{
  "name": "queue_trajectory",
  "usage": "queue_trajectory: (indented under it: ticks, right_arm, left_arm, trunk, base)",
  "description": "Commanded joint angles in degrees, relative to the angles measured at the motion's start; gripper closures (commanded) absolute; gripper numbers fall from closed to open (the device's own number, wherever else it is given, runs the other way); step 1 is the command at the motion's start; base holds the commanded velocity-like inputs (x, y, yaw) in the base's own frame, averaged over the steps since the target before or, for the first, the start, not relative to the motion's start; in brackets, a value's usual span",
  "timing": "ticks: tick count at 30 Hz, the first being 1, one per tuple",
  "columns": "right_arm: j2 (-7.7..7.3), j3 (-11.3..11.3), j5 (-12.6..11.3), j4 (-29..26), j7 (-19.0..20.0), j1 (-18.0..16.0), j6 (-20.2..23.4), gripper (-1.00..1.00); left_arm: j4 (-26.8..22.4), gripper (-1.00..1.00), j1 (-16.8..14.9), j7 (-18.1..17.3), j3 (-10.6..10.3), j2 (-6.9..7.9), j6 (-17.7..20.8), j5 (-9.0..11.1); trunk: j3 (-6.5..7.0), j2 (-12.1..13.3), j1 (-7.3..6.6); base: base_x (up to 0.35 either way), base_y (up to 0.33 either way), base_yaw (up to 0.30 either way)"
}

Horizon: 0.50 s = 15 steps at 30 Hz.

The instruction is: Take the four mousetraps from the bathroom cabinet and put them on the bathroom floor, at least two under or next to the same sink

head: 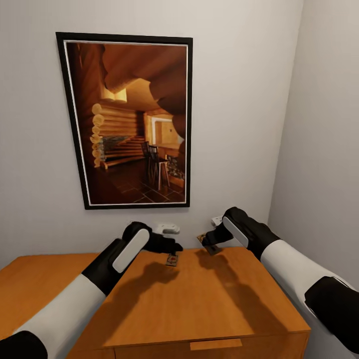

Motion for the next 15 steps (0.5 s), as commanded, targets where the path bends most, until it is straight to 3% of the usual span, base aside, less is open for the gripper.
queue_trajectory:
  ticks: [1, 4, 9, 15]
  right_arm:
    - [-0.09, 0.27, -0.10, -0.06, -0.12, -0.08, 0.12, 1.00]
    - [-0.36, 0.22, -0.10, -0.05, -0.51, -0.10, 0.12, 1.00]
    - [-0.88, 0.19, -0.11, -0.04, -0.71, -0.10, 0.12, 1.00]
    - [-1.18, 0.18, -0.11, -0.03, -0.71, -0.10, 0.12, 1.00]
  left_arm:
    - [0.88, -1.00, -0.07, 1.08, -0.05, -0.84, 0.07, 0.18]
    - [4.29, -1.00, -0.07, 4.76, 0.15, -3.80, -0.15, -1.13]
    - [7.21, -1.00, -0.07, 11.81, 0.65, -6.34, -3.28, -2.05]
    - [8.15, -1.00, -0.07, 14.87, 1.01, -7.08, -5.81, -2.23]
  trunk:
    - [-0.08, -0.06, 0.00]
    - [-0.08, -0.06, 0.00]
    - [-0.08, -0.06, 0.00]
    - [-0.08, -0.06, 0.00]
  base:
    - [0.000, 0.000, -0.002]
    - [0.000, 0.000, -0.001]
    - [0.000, 0.000, 0.000]
    - [0.000, 0.000, 0.000]
